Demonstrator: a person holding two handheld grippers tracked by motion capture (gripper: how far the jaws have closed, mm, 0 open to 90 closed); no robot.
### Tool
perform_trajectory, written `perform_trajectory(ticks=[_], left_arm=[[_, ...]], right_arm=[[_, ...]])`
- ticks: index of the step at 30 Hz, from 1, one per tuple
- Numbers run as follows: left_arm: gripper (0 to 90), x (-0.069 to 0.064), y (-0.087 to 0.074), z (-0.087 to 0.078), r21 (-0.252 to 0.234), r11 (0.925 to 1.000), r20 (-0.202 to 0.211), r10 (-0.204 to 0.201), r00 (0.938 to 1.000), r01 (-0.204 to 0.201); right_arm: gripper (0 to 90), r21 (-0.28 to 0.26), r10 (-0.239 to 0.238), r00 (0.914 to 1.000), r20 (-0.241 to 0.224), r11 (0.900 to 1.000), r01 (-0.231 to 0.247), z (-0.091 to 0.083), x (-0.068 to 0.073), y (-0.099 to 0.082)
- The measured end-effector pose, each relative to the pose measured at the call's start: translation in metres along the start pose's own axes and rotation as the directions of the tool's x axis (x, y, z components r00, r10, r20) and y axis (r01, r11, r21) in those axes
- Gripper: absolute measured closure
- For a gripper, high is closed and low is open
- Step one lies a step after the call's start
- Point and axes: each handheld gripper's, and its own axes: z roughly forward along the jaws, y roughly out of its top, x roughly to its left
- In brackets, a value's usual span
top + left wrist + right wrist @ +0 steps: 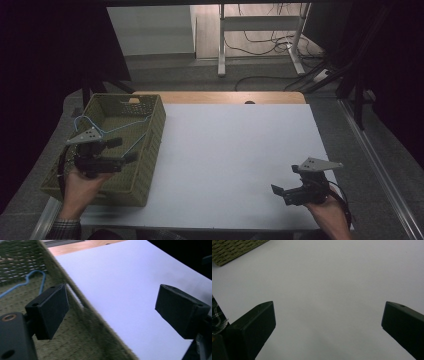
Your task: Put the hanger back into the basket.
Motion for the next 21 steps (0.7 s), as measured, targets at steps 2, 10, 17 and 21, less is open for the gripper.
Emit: perform_trajectory(ticks=[2, 10, 17, 21], left_arm=[[8.2, -0.007, -0.003, 0.002, -0.001, 1.0000, 0.005, 0.003, 1.0000, -0.003], [3.3, -0.030, -0.023, 0.016, 0.035, 0.9987, 0.001, 0.037, 0.9993, -0.037], [2.0, -0.042, -0.036, 0.020, 0.045, 0.9962, -0.026, 0.075, 0.9968, -0.074], [1.6, -0.043, -0.045, 0.025, 0.059, 0.9959, -0.031, 0.069, 0.9971, -0.068]], right_arm=[[0.0, 0.003, -0.001, 1.0000, 0.000, 1.0000, 0.001, -0.001, 0.001, -0.001], [0.0, 0.000, -0.012, 0.9999, 0.002, 0.9999, 0.012, -0.005, 0.006, -0.004], [0.0, 0.003, -0.018, 0.9998, 0.003, 0.9998, 0.018, -0.004, 0.008, -0.008], [0.0, -0.004, -0.021, 0.9998, 0.005, 0.9998, 0.021, -0.003, 0.009, -0.010]])
